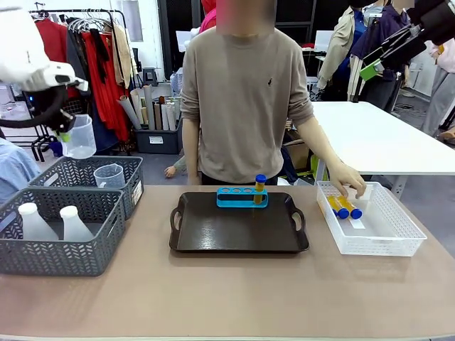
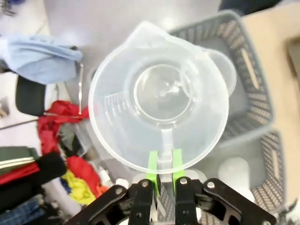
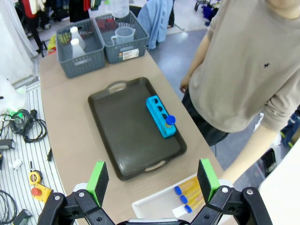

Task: Prepare the laboratory tools.
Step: Pick up one Large Measuring Cup and place it on the Handle tray.

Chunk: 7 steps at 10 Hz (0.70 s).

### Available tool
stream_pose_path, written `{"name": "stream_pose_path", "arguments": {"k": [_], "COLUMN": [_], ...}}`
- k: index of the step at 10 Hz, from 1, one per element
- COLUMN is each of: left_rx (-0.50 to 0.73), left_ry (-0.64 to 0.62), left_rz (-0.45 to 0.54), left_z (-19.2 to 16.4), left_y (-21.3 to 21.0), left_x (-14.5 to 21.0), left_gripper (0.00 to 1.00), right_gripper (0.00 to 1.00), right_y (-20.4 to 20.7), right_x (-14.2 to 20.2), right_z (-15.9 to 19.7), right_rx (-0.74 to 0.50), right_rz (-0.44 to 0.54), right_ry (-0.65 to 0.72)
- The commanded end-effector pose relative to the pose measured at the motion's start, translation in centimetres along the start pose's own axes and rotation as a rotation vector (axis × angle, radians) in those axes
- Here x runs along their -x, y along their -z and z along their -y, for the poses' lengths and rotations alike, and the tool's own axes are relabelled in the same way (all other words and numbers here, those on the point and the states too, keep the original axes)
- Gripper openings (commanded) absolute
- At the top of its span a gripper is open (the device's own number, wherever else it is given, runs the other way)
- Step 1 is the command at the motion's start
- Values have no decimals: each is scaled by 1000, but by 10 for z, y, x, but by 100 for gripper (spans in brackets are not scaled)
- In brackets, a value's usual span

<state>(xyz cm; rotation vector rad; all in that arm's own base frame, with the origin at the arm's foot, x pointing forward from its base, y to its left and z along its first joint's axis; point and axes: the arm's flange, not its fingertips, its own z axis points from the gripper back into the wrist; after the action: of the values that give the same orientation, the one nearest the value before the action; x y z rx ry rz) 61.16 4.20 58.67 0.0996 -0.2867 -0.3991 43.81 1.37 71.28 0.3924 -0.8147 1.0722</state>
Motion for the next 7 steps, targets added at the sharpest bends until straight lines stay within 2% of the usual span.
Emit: {"name": "stream_pose_path", "arguments": {"k": [1, 3, 5, 6, 7], "left_rx": [53, 73, 76, 89, 69], "left_ry": [150, 270, 343, 364, 305], "left_rz": [-14, -37, -18, 21, -31], "left_z": [18, 40, 55, 56, 62], "left_y": [-37, -76, -102, -111, -98], "left_x": [10, 14, 19, 22, 17], "left_gripper": [0, 0, 0, 0, 0], "right_gripper": [100, 100, 100, 100, 100], "right_y": [0, 0, 0, 0, 0], "right_x": [-2, -2, -2, -2, -2], "right_z": [-1, -1, -1, -1, -1], "right_rx": [-3, -3, -3, -3, -3], "right_rz": [7, 7, 7, 7, 7], "right_ry": [-5, -5, -5, -5, -5]}}
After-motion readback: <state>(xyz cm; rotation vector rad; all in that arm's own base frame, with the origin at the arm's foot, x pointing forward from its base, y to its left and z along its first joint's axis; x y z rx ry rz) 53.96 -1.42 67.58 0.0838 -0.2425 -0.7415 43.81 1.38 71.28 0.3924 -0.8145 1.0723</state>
